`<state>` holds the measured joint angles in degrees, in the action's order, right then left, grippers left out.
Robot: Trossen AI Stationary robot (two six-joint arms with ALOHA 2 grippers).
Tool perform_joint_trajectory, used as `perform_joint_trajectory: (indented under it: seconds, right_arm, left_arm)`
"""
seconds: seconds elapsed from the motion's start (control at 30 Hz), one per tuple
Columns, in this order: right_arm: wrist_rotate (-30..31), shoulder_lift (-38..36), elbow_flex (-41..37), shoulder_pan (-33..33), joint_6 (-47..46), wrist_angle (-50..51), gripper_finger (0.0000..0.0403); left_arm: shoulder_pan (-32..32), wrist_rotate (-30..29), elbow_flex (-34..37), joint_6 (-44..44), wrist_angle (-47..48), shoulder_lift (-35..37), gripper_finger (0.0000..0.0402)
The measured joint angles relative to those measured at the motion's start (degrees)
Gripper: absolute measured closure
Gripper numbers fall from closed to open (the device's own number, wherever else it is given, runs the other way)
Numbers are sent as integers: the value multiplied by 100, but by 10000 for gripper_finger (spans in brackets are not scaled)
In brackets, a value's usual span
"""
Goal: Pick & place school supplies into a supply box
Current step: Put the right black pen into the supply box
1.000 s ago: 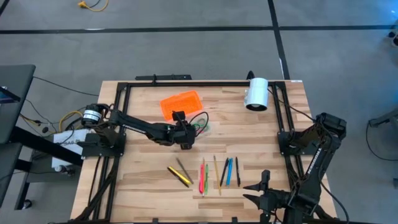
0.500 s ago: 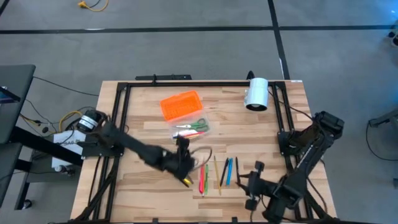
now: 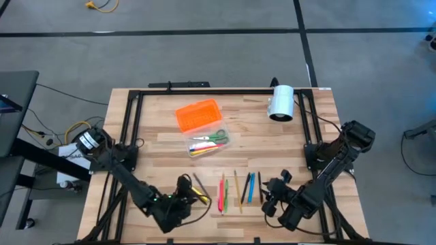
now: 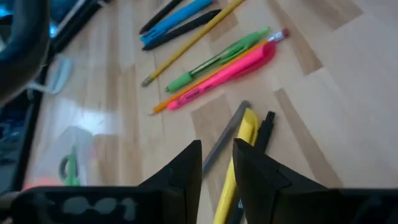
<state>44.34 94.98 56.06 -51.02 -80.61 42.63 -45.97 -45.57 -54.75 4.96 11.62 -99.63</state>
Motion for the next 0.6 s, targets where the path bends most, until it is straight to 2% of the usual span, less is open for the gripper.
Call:
perform_joint_trajectory:
  seconds: [0.23, 0.43, 0.53, 0.6]
  right_arm:
    - [-109, 0, -34, 117, -510, -88, 283]
    - [-433, 195, -34, 318, -540, -301, 283]
    - [-866, 450, -43, 467, -640, -287, 283]
    - [-905, 575, -8, 515, -665, -332, 283]
  left_arm:
    - [-356, -1178, 473, 881, -115, -1, 319]
    - [-392, -1348, 1164, 1782, -525, -4, 319]
    - [-397, -1372, 1514, 1878, -1019, -13, 319]
    - [-422, -1380, 1689, 1786, -1431, -13, 319]
